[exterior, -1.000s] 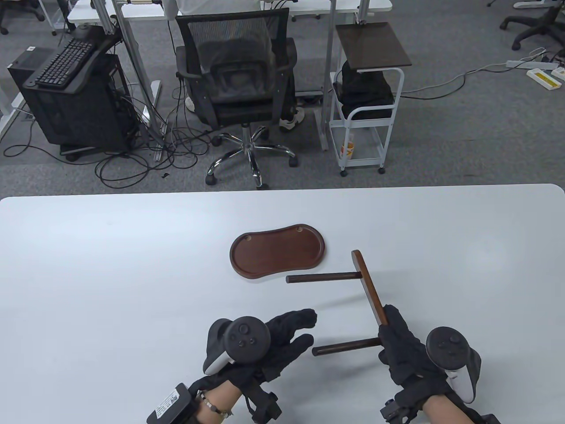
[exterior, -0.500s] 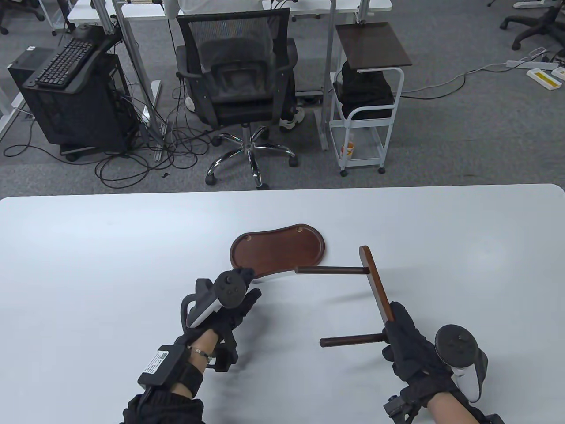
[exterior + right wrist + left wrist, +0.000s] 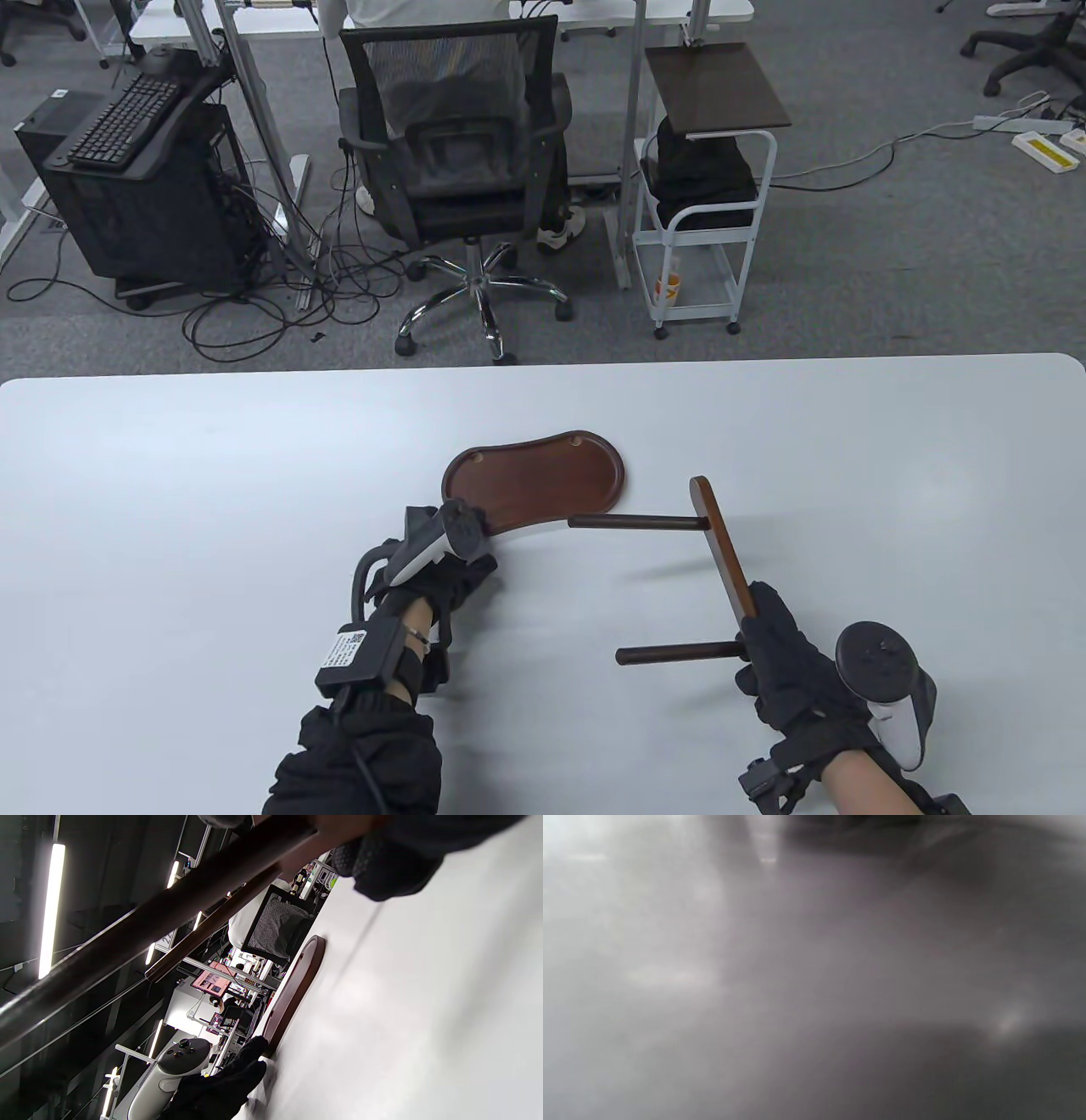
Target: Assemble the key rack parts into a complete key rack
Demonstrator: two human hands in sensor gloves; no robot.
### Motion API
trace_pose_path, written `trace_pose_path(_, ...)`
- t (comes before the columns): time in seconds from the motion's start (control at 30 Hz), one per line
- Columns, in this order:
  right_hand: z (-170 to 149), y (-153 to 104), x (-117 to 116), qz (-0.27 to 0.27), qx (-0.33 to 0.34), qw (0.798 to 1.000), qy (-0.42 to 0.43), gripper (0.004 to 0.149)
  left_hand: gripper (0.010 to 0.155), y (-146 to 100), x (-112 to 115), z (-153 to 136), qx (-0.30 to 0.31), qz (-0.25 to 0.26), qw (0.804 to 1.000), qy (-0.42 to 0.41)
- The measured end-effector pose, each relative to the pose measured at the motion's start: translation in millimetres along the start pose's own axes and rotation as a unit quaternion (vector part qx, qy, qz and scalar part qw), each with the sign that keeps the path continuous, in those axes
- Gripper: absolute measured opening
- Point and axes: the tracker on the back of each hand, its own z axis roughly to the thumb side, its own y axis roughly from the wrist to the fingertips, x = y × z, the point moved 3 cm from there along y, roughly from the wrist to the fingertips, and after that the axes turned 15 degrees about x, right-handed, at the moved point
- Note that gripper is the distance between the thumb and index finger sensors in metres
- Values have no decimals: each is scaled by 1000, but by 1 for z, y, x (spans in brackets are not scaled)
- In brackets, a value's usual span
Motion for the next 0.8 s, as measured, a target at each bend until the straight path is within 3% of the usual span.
trace_pose_path(0.27, -3, 0, 0, -1, -10, 1000, 1, 64, 66, -1, -4, 4, -4, 6, 1000, -1)
trace_pose_path(0.8, -3, 1, 2, -5, -10, 1000, -1, 64, 63, -33, 7, 8, 102, 13, 993, 51)
